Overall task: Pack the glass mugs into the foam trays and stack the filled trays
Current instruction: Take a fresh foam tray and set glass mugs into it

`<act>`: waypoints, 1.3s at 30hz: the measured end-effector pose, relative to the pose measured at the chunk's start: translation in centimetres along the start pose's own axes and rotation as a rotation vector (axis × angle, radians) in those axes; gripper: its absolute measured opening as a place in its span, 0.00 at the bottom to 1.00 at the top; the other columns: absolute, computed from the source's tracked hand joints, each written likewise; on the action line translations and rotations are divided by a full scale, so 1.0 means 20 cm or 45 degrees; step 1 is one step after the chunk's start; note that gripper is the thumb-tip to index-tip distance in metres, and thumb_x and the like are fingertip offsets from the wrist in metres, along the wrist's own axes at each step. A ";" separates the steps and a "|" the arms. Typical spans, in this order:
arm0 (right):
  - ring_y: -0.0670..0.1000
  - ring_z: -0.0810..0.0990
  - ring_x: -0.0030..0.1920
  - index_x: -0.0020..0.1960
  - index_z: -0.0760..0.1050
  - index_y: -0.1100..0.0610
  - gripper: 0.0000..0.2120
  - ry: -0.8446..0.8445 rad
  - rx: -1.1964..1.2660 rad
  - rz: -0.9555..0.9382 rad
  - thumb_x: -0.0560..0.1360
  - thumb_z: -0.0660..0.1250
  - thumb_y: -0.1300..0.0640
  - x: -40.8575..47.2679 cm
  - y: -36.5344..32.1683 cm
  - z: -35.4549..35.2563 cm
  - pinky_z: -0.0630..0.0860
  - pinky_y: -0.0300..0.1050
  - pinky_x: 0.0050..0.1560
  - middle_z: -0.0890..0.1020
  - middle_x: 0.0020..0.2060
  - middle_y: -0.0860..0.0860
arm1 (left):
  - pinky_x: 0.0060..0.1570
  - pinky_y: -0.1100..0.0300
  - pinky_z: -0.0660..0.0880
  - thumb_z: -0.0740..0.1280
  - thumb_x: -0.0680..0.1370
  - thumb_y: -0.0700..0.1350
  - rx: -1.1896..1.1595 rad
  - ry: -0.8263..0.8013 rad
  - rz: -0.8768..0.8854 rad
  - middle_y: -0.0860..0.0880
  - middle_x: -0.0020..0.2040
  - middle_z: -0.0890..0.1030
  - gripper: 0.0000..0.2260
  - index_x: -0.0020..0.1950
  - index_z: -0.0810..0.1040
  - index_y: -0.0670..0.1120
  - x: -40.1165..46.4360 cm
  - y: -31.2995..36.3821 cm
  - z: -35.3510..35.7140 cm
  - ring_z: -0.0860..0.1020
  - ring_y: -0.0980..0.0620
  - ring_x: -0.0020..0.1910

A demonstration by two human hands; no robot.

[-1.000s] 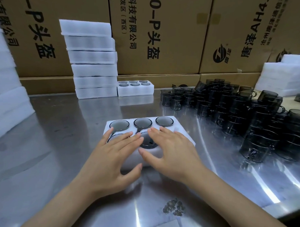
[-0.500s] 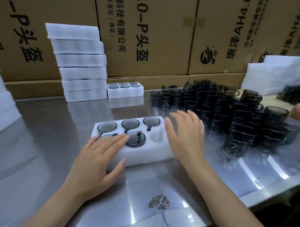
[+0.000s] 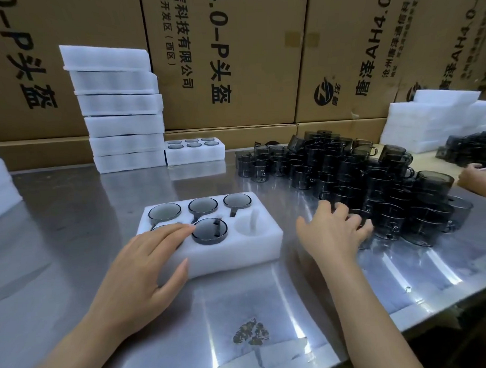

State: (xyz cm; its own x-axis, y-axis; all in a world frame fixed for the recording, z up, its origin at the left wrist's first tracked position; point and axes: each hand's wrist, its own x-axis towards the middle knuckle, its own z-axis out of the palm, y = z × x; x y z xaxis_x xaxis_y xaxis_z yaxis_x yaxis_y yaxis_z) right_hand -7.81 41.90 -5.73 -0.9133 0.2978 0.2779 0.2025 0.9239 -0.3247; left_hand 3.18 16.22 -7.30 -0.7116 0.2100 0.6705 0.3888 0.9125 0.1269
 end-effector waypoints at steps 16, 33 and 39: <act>0.51 0.71 0.58 0.52 0.76 0.50 0.04 0.097 0.221 -0.397 0.77 0.65 0.54 -0.05 -0.05 0.00 0.45 0.49 0.65 0.81 0.44 0.46 | 0.54 0.62 0.67 0.58 0.76 0.52 -0.046 0.019 -0.021 0.58 0.60 0.75 0.20 0.65 0.75 0.48 0.00 0.01 -0.01 0.74 0.55 0.56; 0.45 0.76 0.50 0.48 0.73 0.52 0.04 -0.001 1.041 -0.913 0.75 0.62 0.59 -0.17 -0.12 -0.02 0.75 0.50 0.51 0.78 0.47 0.42 | 0.52 0.58 0.69 0.59 0.74 0.51 -0.066 0.025 -0.067 0.56 0.59 0.77 0.20 0.65 0.75 0.49 0.00 0.00 -0.01 0.75 0.54 0.54; 0.45 0.74 0.46 0.43 0.73 0.51 0.01 0.092 0.954 -0.939 0.72 0.64 0.54 -0.18 -0.13 -0.03 0.71 0.43 0.49 0.77 0.40 0.42 | 0.52 0.59 0.69 0.60 0.74 0.50 -0.069 0.028 -0.063 0.55 0.59 0.77 0.20 0.65 0.75 0.49 0.01 0.00 -0.01 0.75 0.54 0.54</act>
State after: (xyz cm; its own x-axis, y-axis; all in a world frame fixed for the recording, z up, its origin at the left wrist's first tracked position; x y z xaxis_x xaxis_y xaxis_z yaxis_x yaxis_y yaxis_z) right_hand -4.89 38.65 -5.45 -0.6931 -0.2410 0.6794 -0.6874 0.5046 -0.5223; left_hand 3.18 16.15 -7.08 -0.7179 0.1565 0.6784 0.3849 0.9012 0.1994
